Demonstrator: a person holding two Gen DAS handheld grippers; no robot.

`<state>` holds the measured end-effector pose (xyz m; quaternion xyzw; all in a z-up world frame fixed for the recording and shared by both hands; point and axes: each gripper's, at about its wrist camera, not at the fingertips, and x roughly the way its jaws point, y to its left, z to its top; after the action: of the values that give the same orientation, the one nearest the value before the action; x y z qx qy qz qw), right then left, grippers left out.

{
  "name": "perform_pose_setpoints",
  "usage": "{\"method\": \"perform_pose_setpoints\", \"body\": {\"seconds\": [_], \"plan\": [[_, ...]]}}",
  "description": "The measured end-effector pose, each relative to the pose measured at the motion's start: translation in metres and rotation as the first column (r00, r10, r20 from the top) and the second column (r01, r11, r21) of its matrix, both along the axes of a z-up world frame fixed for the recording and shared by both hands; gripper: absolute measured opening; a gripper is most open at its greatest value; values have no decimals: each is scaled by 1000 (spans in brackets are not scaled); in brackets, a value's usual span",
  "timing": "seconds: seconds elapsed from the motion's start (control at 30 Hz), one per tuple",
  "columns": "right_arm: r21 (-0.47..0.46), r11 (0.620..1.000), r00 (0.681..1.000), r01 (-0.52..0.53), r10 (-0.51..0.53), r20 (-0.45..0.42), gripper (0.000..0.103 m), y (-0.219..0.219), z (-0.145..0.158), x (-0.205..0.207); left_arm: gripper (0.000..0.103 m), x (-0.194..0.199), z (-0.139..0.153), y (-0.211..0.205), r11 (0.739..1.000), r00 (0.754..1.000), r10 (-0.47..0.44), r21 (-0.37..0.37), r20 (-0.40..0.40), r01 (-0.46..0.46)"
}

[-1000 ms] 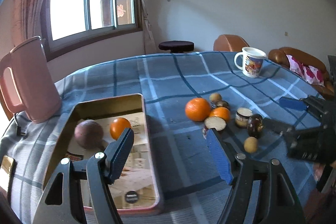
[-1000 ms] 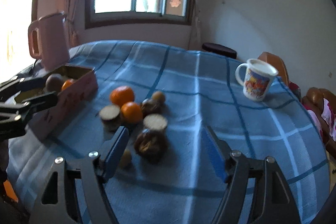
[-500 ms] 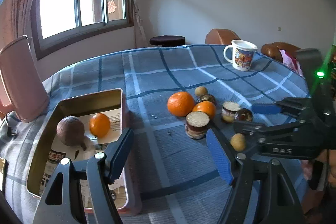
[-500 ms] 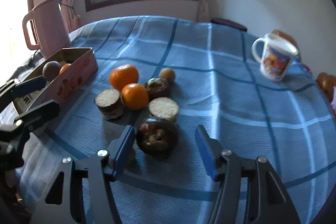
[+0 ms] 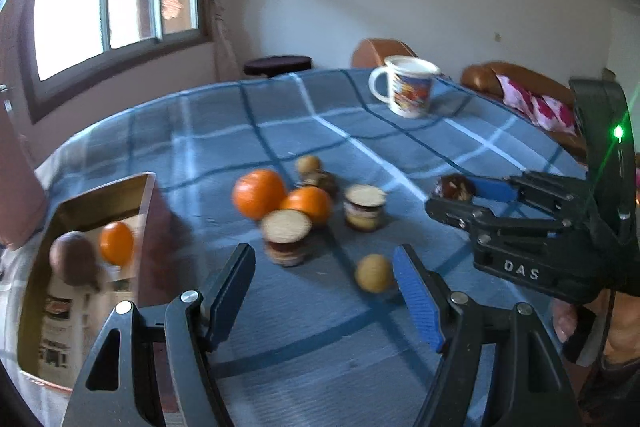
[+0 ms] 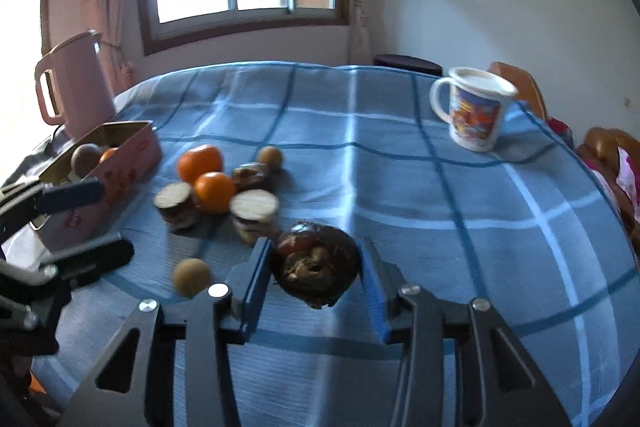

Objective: Organize fruits
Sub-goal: 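Grasp the dark brown mangosteen with the right tool, then grasp the small tan round fruit with the left tool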

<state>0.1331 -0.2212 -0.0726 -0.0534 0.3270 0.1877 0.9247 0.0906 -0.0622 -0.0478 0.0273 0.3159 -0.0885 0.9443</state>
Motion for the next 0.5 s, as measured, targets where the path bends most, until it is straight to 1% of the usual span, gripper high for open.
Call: {"method": "perform_pose_setpoints", "body": {"seconds": [0.03,0.13,0.17,0.2,0.23,0.3,0.37,0.43,0.5], "plan": [[17,1000,1000,7,-7,-2,46,-5,1,1,73,3,-2,-7,1000,1000,-13,16,-13,14],[12,1000,999,24,-24,26,46,-10,4,-1,72,12,-10,-24,997,998,-40,70,-56,44],[17,1000,999,23,-24,27,46,-11,4,-2,71,14,-12,-28,995,996,-52,78,-68,57],[24,999,999,25,-25,25,46,-12,4,-1,63,18,-15,-33,994,993,-74,76,-95,81],[32,999,999,26,-27,27,46,-13,4,-1,53,21,-18,-34,994,989,-84,65,-118,92],[37,999,999,25,-27,30,46,-14,5,-1,45,30,-25,-35,994,981,-90,40,-170,98],[38,999,999,22,-23,35,46,-14,5,-1,39,34,-31,-34,995,976,-86,35,-201,95],[40,999,999,19,-21,39,46,-14,5,-2,30,34,-32,-34,994,973,-95,25,-208,103],[41,999,999,19,-20,42,46,-14,5,-3,27,34,-32,-34,994,973,-98,23,-211,105]]}}
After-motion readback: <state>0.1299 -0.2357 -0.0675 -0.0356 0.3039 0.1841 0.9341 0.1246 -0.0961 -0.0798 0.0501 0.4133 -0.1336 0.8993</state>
